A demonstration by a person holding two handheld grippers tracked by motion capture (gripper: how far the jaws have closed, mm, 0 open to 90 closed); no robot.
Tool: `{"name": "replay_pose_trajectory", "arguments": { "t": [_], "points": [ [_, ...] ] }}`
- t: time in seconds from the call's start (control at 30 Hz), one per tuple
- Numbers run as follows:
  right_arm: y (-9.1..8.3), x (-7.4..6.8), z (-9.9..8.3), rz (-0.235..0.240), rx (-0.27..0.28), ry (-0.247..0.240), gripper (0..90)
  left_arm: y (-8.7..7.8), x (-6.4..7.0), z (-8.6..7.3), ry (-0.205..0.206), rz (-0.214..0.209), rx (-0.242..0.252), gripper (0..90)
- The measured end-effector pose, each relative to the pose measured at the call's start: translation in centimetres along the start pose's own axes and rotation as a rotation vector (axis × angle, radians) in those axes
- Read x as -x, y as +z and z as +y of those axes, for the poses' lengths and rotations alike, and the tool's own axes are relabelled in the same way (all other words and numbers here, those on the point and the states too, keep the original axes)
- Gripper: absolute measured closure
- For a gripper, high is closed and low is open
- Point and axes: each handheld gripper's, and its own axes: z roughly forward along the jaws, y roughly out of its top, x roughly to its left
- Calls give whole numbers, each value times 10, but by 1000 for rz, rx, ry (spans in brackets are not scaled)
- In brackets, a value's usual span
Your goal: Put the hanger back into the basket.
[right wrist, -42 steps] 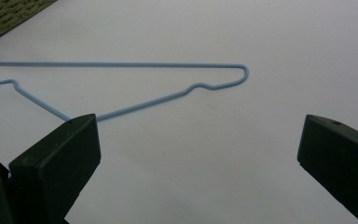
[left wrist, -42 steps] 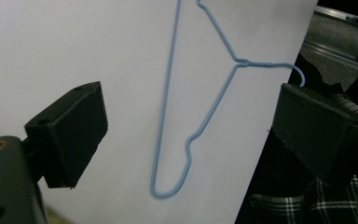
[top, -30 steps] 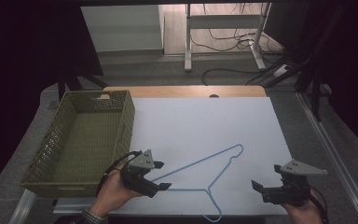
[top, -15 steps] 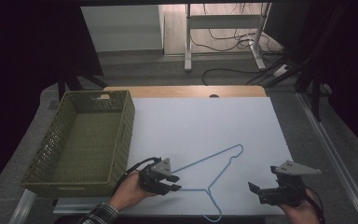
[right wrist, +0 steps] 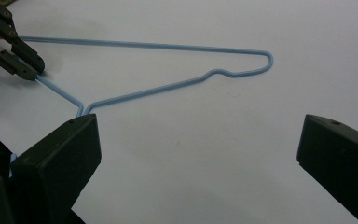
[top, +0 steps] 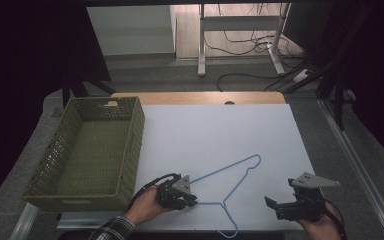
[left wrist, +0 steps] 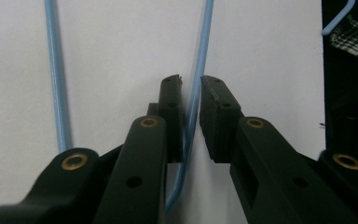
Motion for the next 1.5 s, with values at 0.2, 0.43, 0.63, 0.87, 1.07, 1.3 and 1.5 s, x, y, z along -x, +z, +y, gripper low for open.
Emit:
{"name": "replay_pose_trajectory", "arguments": {
  "t": [0.2,0.43,0.63,0.87,1.07,1.3,1.5],
  "points": [
    [1,0,0,-1,-4,-2,0,1,-1,-2,9,-8,14,838],
    [2,-1,0,2,-9,-5,0,0,-1,-3,33,-10,33,864],
    [0,-2,1,8,-5,5,0,-5,-4,-2,14,-23,77,866],
    [4,-15,6,52,-29,11,0,-10,-7,-3,-21,-39,111,867],
    [11,-31,12,101,-57,5,0,-11,-8,-3,-31,-50,122,867],
    [24,-43,14,115,-99,-27,39,-7,-8,-4,-36,-53,94,866],
    [24,-40,13,104,-94,-19,46,0,-7,-1,-31,-40,63,839]
  ]
}}
